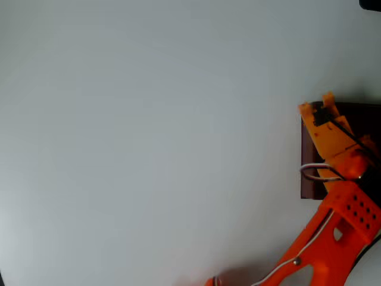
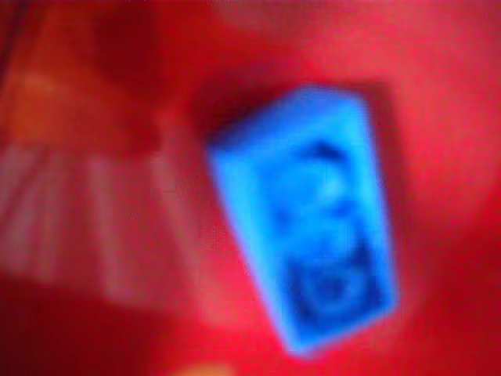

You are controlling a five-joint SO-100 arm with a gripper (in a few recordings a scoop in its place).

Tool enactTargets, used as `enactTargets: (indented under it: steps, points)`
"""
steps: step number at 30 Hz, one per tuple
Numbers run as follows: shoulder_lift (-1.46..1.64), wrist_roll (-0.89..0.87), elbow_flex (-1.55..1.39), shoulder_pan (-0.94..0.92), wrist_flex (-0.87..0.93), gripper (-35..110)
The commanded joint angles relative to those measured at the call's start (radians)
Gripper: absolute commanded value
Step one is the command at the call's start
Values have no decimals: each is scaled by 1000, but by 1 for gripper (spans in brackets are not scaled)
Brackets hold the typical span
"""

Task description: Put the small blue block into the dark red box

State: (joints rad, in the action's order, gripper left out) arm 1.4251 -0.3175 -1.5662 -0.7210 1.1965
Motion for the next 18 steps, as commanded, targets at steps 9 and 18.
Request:
enactTargets:
  steps: [9, 18]
  points:
    - [569, 103, -166, 158, 202, 15]
    - [1006, 127, -442, 523, 252, 0]
